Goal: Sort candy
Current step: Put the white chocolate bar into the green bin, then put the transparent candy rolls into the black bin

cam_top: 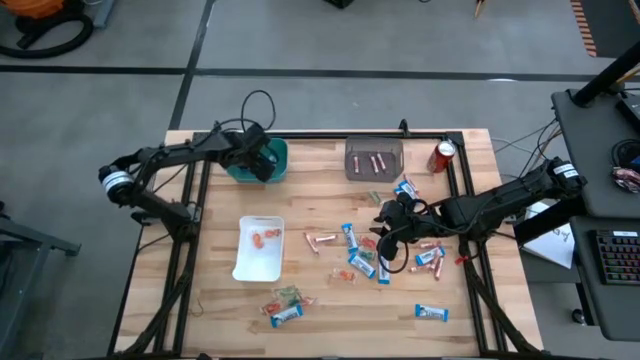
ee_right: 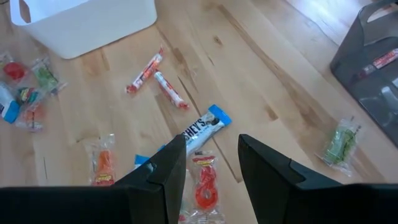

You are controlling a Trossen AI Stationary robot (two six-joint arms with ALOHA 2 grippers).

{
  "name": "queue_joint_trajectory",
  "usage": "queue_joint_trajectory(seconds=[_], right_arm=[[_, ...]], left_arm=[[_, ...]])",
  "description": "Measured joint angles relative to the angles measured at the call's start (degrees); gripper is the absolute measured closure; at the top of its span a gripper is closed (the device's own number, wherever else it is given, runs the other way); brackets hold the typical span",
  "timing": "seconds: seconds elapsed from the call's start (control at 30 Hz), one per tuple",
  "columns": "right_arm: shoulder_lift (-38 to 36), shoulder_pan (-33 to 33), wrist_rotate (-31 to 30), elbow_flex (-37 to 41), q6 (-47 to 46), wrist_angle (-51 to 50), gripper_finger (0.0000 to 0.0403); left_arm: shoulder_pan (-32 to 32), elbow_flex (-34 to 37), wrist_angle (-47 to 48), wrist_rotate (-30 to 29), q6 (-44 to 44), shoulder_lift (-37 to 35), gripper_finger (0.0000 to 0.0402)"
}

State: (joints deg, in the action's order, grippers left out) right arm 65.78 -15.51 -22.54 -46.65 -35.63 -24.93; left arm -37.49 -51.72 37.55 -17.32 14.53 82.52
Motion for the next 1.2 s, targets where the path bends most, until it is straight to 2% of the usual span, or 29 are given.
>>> queue_joint_trajectory(seconds=[0.23, 0.43, 0.53, 0.7, 0.9, 1.03, 1.2], right_arm=[[0.0, 0.0, 0.0, 0.0, -2.6, 0.0, 0.0264], [0.0, 0.0, 0.5, 0.0, -5.5, -0.1, 0.0264], [0.0, 0.0, 3.0, 0.0, -5.8, -0.1, 0.0264], [0.0, 0.0, 8.2, 0.0, -7.2, -2.3, 0.0265], [0.0, 0.0, 12.9, 0.0, -12.6, -12.2, 0.0265], [0.0, 0.0, 15.8, 0.0, -14.8, -19.0, 0.0268], [0.0, 0.0, 18.5, 0.0, -17.1, -27.4, 0.0268]], left_arm=[[8.7, 0.0, 0.2, -0.1, 0.2, -9.2, 0.0233], [20.0, 0.0, -1.9, -0.3, 2.5, -16.7, 0.0233], [26.5, 0.2, -4.4, -1.7, 3.5, -18.9, 0.0233], [37.4, 0.3, -7.9, -7.5, 4.3, -19.8, 0.0233], [47.5, 0.1, -9.8, -14.1, 4.6, -18.7, 0.0233], [50.8, 0.0, -10.7, -15.7, 6.0, -18.5, 0.0233], [51.8, 0.0, -11.0, -15.8, 6.8, -18.5, 0.0233]])
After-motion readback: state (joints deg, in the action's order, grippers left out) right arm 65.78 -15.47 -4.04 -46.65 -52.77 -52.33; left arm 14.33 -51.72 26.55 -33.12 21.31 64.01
